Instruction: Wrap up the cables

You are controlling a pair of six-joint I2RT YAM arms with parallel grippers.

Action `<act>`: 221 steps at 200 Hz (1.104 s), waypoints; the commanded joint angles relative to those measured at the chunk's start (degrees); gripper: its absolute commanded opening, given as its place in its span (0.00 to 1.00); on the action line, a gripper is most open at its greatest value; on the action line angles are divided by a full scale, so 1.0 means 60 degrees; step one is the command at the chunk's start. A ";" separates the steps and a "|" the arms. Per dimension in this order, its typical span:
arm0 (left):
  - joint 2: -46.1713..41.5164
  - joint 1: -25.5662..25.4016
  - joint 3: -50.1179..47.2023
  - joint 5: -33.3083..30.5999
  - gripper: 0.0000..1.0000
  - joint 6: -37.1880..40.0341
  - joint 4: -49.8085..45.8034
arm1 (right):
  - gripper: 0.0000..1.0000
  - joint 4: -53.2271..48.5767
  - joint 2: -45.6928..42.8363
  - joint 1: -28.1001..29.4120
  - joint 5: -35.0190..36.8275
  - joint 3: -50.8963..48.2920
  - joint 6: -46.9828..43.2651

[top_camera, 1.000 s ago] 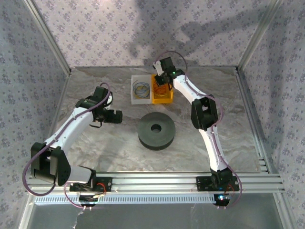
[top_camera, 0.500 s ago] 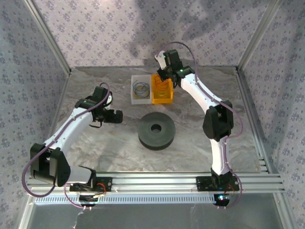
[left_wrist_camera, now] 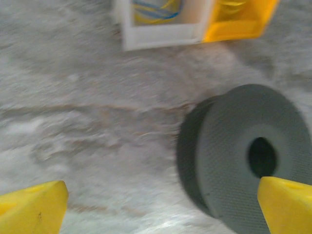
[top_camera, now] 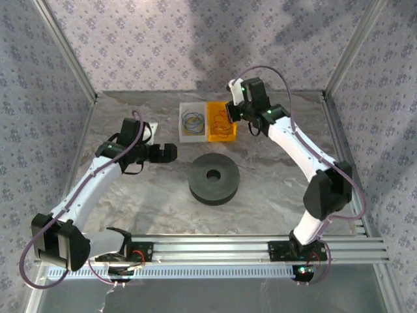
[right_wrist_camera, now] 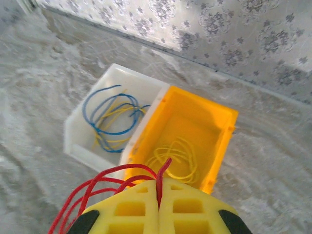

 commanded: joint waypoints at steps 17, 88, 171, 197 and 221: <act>0.0292 -0.0539 -0.0329 0.1928 0.96 -0.1028 0.2211 | 0.00 0.0498 -0.0918 0.0402 -0.0417 -0.0705 0.1577; 0.1029 -0.1042 -0.0691 0.2780 0.87 -0.2547 0.4819 | 0.00 0.0689 -0.1195 0.0908 -0.0259 -0.0910 0.2139; 0.1110 -0.1052 -0.0973 0.2999 0.64 -0.3370 0.6259 | 0.00 0.0718 -0.1299 0.1033 -0.0339 -0.0930 0.2291; 0.1125 -0.1067 -0.0989 0.3060 0.61 -0.3583 0.6594 | 0.00 0.0761 -0.1262 0.1074 -0.0368 -0.0926 0.2349; 0.1162 -0.1067 -0.0953 0.3060 0.59 -0.3646 0.6678 | 0.00 0.0831 -0.1240 0.1093 -0.0413 -0.0945 0.2430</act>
